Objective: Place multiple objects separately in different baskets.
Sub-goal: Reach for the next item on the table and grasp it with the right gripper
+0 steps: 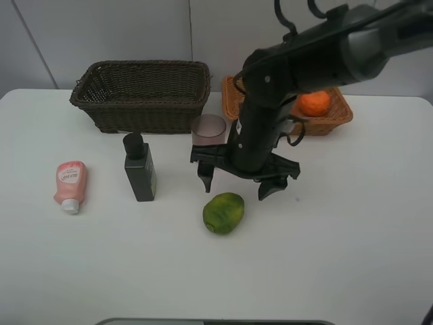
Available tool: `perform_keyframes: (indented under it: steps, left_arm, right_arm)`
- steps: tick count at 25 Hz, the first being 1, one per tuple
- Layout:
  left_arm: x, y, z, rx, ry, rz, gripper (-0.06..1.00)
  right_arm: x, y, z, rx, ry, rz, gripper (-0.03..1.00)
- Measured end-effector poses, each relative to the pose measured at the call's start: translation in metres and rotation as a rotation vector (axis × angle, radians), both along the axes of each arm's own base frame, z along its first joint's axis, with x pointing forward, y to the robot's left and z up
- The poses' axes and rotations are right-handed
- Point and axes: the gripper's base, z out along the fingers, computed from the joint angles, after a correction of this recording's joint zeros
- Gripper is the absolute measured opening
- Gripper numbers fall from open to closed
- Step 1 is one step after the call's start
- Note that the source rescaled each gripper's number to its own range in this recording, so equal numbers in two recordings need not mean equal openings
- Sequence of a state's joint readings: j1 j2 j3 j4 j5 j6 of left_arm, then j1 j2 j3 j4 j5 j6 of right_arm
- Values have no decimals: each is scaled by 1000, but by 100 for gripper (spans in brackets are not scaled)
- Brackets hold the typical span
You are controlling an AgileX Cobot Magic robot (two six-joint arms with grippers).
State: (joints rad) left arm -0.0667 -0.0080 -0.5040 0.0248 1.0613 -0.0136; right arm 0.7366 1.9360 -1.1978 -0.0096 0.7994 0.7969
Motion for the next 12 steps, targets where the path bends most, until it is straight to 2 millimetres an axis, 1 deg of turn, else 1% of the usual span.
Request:
perform_keyframes:
  steps: [6, 12]
  left_arm:
    - [0, 0, 0, 0, 0, 0, 100]
    - [0, 0, 0, 0, 0, 0, 100]
  right_arm:
    - [-3, 8, -17, -2, 15, -34, 85]
    - [-3, 10, -35, -26, 52, -78, 85]
